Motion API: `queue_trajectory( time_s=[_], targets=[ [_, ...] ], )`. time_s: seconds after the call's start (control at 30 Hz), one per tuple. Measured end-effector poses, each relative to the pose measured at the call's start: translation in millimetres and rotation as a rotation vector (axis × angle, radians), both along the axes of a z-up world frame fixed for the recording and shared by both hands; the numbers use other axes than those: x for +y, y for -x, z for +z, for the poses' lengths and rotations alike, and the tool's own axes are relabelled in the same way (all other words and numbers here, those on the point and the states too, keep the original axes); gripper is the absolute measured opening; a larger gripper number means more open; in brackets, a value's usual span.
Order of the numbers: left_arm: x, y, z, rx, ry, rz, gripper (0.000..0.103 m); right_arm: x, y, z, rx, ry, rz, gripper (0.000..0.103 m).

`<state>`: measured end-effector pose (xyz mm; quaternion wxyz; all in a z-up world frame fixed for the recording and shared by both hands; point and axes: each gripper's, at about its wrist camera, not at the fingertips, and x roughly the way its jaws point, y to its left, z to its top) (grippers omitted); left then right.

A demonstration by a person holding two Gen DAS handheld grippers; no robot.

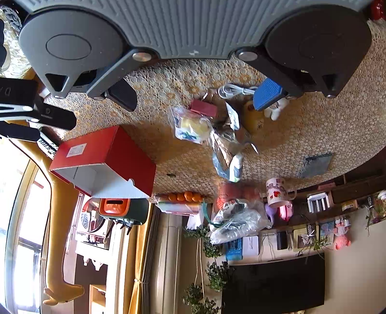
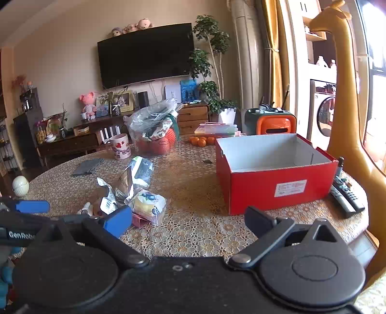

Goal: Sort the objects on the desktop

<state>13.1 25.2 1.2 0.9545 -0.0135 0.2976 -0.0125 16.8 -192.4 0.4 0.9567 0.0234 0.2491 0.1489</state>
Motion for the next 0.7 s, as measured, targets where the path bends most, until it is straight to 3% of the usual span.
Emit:
queue_trajectory(
  time_s=[0.7],
  targets=[
    [77.7,-81.0,-63.5,0.144,0.007,0.089,0.103,53.1,-86.5,-47.9,0.086,0.078,0.151,0.09]
  ],
)
